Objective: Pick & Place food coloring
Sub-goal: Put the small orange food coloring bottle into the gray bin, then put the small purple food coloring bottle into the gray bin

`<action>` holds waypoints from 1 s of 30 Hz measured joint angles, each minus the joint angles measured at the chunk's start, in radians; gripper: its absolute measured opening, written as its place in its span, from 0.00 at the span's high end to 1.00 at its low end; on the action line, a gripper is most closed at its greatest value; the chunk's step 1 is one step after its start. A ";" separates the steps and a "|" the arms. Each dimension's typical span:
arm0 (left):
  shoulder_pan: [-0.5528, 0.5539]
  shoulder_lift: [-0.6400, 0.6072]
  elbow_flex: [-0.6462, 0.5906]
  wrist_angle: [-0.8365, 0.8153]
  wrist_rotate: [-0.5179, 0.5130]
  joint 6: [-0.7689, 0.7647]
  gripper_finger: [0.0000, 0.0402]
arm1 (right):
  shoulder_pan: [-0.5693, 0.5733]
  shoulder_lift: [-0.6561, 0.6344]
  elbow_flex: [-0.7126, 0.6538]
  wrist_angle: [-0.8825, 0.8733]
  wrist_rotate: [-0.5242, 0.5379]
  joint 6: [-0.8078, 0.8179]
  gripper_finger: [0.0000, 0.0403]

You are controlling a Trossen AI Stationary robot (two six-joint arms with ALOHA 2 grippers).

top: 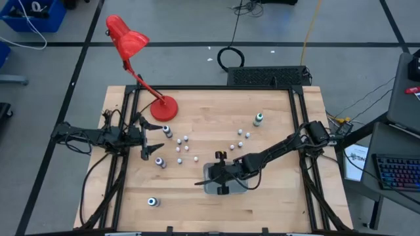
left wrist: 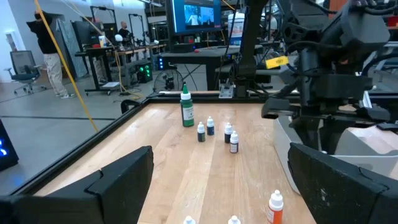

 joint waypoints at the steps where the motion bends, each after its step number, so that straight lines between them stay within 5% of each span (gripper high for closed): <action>1: 0.000 0.000 0.000 0.000 0.000 0.000 0.09 | 0.005 -0.001 -0.011 0.025 0.000 0.010 0.89; 15: 0.000 0.000 0.000 0.000 0.000 0.000 0.09 | 0.011 -0.001 -0.100 0.135 0.000 0.041 0.88; 23: 0.000 0.000 0.000 0.000 0.000 0.000 0.09 | 0.012 -0.001 -0.100 0.135 0.000 0.056 0.60; 30: 0.000 0.000 0.000 0.000 0.000 0.000 0.09 | 0.012 -0.030 -0.101 0.149 -0.001 0.046 0.53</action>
